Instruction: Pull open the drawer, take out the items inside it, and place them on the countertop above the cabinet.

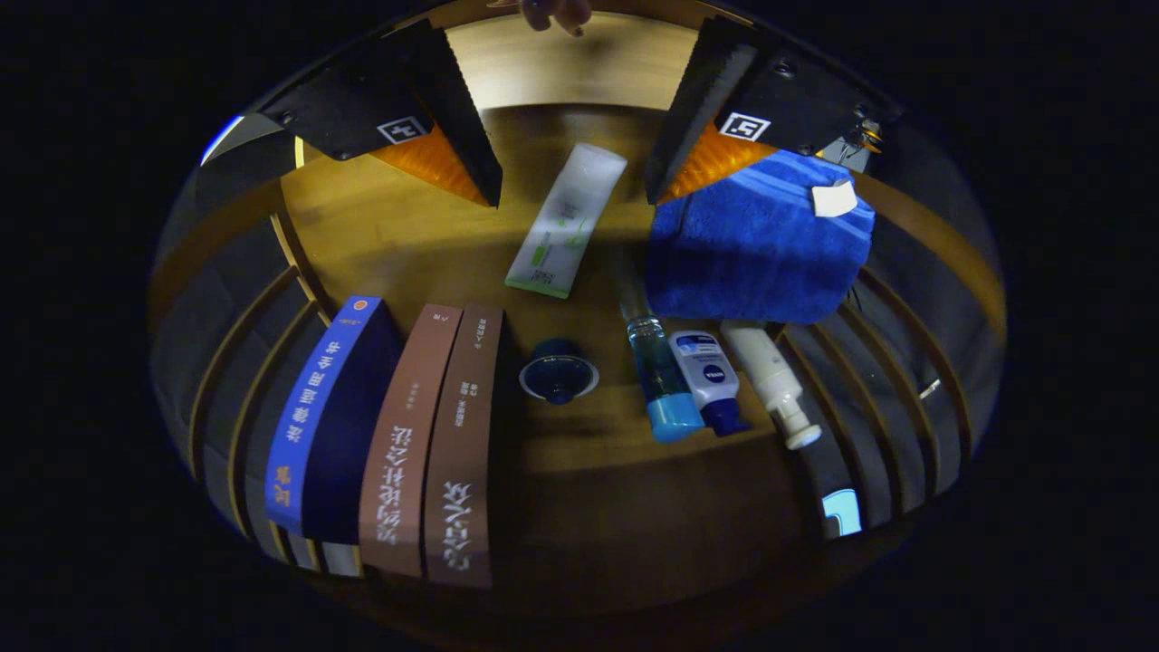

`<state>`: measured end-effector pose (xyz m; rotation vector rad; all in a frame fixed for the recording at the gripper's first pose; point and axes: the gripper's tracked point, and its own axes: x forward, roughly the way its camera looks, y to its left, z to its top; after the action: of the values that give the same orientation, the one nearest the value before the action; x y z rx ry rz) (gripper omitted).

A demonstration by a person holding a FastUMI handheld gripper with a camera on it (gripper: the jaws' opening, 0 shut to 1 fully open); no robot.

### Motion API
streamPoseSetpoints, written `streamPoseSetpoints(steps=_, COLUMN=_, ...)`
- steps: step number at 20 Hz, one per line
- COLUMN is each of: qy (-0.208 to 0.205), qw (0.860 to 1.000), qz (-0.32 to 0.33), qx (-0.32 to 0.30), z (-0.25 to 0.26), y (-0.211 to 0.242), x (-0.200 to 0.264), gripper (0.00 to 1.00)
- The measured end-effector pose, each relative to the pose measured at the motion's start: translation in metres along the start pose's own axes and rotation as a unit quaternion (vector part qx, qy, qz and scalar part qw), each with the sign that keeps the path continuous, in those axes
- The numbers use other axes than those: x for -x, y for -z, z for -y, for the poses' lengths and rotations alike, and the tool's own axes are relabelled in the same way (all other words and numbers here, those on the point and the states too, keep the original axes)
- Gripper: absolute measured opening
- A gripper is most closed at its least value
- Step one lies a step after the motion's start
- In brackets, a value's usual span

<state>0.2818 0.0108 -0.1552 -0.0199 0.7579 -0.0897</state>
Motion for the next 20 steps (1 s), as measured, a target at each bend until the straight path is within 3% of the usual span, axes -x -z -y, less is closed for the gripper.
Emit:
streamPoseSetpoints(steps=5, qy=-0.021, qw=0.994, qz=0.104, qx=0.02, z=-0.008, y=0.004, x=0.071, gripper=1.0)
streamPoseSetpoints(steps=11, qy=-0.042, qw=0.973, qz=0.226, qx=0.019, z=-0.015, y=0.028, x=0.165, gripper=1.0)
streamPoseSetpoints(steps=14, qy=-0.043, qw=0.961, qz=0.272, qx=0.015, z=-0.01, y=0.07, x=0.204, gripper=1.0)
streamPoseSetpoints(steps=20, qy=-0.027, qw=0.954, qz=0.3, qx=-0.001, z=0.011, y=0.169, x=0.215, gripper=1.0)
